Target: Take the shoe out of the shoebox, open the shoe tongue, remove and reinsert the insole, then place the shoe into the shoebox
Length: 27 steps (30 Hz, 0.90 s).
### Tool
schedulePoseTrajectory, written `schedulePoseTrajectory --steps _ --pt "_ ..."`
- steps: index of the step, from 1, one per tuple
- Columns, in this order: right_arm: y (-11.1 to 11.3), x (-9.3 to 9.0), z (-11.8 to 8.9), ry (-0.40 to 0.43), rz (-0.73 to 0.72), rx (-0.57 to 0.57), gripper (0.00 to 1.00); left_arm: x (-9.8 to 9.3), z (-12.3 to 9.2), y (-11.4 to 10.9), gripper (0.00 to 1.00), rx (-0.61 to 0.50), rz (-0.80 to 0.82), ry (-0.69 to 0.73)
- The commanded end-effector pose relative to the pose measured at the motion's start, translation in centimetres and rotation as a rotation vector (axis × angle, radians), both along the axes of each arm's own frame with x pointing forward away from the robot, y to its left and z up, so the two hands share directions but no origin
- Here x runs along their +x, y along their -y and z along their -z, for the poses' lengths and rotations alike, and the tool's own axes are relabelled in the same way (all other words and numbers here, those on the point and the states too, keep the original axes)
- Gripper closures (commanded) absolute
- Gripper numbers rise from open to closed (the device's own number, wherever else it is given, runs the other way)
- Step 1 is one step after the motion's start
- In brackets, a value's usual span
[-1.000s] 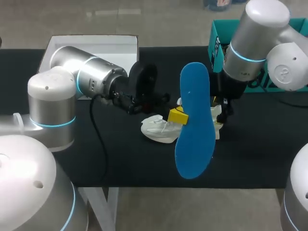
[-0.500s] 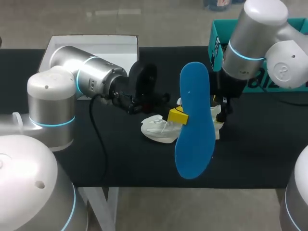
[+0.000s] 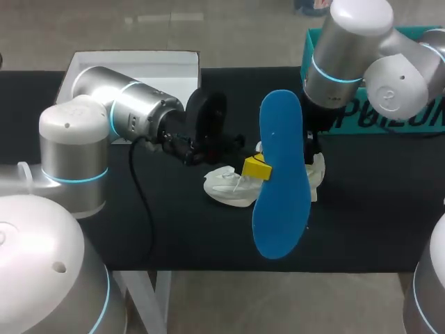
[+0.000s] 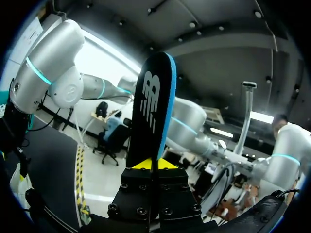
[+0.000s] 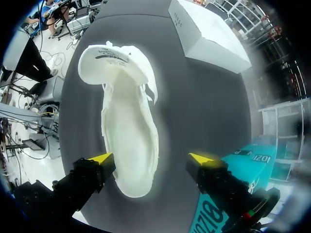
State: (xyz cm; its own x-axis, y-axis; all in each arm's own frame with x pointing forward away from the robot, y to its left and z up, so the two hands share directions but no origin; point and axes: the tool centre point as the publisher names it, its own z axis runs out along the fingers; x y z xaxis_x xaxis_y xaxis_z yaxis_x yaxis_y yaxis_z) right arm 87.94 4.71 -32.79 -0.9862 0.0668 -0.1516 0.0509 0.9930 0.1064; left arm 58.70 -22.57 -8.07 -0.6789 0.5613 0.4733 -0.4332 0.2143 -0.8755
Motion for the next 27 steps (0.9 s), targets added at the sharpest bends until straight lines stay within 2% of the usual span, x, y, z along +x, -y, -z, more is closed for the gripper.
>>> schedulePoseTrajectory --steps 1,7,12,13,14,15,16,17,27 --pt "-1.5 1.8 1.9 -0.018 -0.001 -0.005 0.00 0.0 0.0 0.1 1.00 -0.001 0.000 0.000" --pt "-3.1 2.9 3.4 -0.022 -0.009 -0.007 0.00 0.0 0.0 0.1 1.00 -0.001 0.000 0.000" --pt "-4.4 2.8 4.3 -0.045 -0.033 -0.003 0.02 0.0 0.0 0.1 1.00 -0.001 0.000 0.000" --pt "-4.5 2.8 4.6 -0.052 -0.037 -0.003 0.08 0.0 0.0 0.1 1.00 -0.001 0.000 0.000" --pt "-4.7 2.7 4.9 -0.057 -0.038 0.000 0.22 0.0 0.0 0.1 1.00 -0.001 0.000 0.000" --pt "-4.7 2.6 5.2 -0.058 -0.033 0.002 0.53 0.0 0.0 0.1 1.00 -0.001 0.000 0.000" --pt "-4.6 2.5 5.4 -0.060 -0.032 0.003 0.74 0.0 0.0 0.1 1.00 -0.001 0.000 0.000" --pt "-4.6 2.5 5.4 -0.060 -0.032 0.003 1.00 0.0 0.0 0.1 1.00 -0.001 0.000 0.000" --pt "-4.6 2.5 5.4 -0.060 -0.032 0.003 1.00 0.0 0.0 0.1 1.00 -0.001 0.000 0.000"
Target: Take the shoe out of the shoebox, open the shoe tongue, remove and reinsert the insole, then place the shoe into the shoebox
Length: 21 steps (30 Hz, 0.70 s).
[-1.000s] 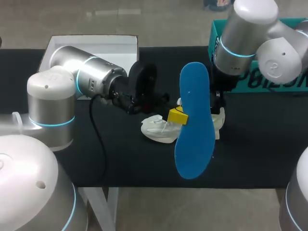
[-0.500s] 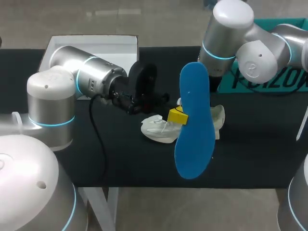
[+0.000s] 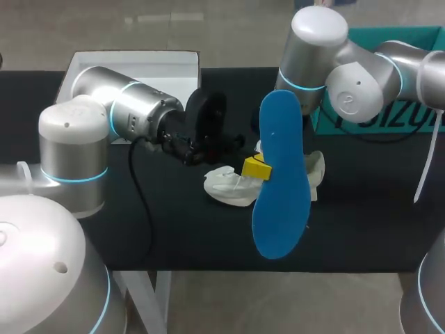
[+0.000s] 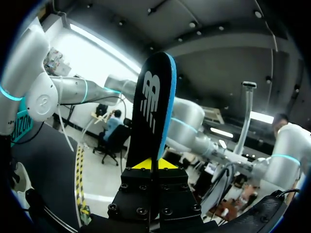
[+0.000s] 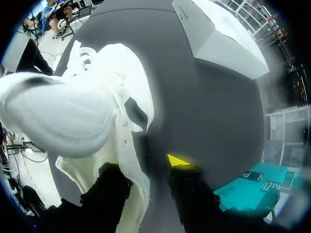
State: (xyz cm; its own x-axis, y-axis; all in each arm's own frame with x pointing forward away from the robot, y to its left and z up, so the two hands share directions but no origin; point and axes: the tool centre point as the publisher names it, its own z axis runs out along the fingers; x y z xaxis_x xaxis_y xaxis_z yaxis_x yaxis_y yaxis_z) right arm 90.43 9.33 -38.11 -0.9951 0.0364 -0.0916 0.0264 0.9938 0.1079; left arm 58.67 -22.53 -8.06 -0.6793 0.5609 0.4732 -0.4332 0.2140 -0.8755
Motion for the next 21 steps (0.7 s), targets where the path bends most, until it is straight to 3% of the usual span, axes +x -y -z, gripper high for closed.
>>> schedulePoseTrajectory --steps 1,4,7,8,10,15,21 --pt "0.8 -1.3 -0.1 -0.016 -0.010 0.001 1.00 0.0 0.0 0.2 1.00 -0.001 0.000 0.000" --pt "1.5 -3.4 -1.7 -0.052 0.094 -0.035 1.00 0.0 0.0 0.2 1.00 -0.001 0.000 0.000" --pt "1.7 -4.1 -3.7 -0.095 0.350 -0.066 1.00 0.0 0.0 0.2 1.00 -0.001 0.000 0.000" --pt "1.8 -4.3 -4.2 -0.124 0.451 -0.031 1.00 0.0 0.0 0.2 1.00 -0.001 0.000 0.000" --pt "1.9 -4.8 -4.7 -0.197 0.671 -0.095 1.00 0.0 0.0 0.2 1.00 -0.001 0.000 0.000" --pt "1.2 -5.5 -5.7 -0.196 1.026 -0.007 1.00 0.0 0.0 0.2 1.00 -0.001 0.000 0.000" --pt "0.4 -4.3 -5.0 -0.173 1.215 0.104 1.00 0.0 0.0 0.2 1.00 -0.001 0.000 0.000"
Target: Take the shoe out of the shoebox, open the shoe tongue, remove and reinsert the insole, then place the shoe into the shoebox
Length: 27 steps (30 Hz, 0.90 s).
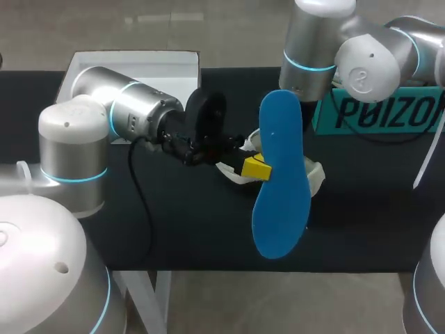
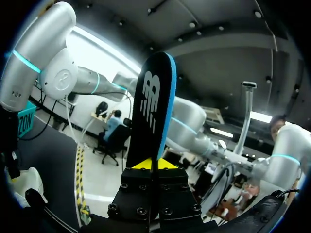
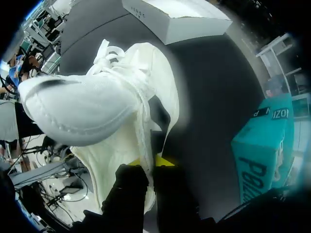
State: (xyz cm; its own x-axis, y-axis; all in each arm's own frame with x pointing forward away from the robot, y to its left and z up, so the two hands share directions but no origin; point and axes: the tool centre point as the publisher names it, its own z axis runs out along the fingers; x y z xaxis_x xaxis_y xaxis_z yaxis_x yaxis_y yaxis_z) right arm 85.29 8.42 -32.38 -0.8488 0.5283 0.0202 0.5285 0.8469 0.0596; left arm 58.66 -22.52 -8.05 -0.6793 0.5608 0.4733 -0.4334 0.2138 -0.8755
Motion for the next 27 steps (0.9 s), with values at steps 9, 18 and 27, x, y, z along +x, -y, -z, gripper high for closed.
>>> schedulePoseTrajectory --steps 9,18,27 --pt "0.3 1.8 1.4 0.028 0.980 0.069 1.00 0.1 0.0 0.2 1.00 -0.001 0.001 0.000" --pt "0.0 2.3 2.4 0.025 0.979 0.160 1.00 0.1 0.0 0.2 1.00 -0.001 0.001 0.000" --pt "-0.7 2.4 2.0 0.027 0.946 0.177 1.00 0.1 0.0 0.2 1.00 -0.001 0.001 0.000"
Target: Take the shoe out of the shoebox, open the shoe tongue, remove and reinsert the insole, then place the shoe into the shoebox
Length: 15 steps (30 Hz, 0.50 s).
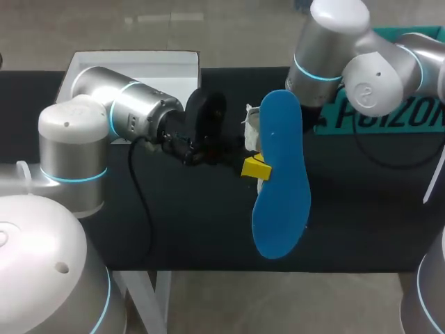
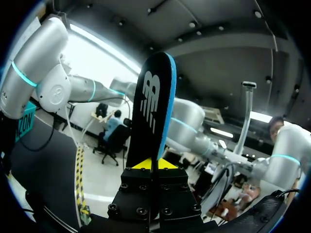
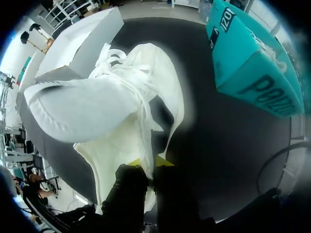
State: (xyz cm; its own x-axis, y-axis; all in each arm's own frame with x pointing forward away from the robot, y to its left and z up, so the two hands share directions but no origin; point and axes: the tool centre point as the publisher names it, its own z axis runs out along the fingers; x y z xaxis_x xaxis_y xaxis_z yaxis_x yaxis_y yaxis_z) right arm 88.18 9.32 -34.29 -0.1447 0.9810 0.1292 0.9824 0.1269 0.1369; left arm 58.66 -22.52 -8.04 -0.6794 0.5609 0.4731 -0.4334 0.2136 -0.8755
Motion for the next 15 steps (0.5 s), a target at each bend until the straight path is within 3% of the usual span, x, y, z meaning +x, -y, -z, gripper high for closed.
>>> schedulePoseTrajectory --steps 1,7,15 --pt "0.2 -0.4 0.3 0.042 0.054 0.037 1.00 0.1 0.0 0.2 1.00 0.000 0.001 0.000" --pt "-0.4 0.4 2.0 0.007 -0.112 0.051 1.00 0.1 0.0 0.2 1.00 0.000 0.001 0.000" --pt "0.0 0.1 3.8 -0.046 -0.100 0.074 1.00 0.1 0.0 0.2 1.00 0.000 0.001 0.000"
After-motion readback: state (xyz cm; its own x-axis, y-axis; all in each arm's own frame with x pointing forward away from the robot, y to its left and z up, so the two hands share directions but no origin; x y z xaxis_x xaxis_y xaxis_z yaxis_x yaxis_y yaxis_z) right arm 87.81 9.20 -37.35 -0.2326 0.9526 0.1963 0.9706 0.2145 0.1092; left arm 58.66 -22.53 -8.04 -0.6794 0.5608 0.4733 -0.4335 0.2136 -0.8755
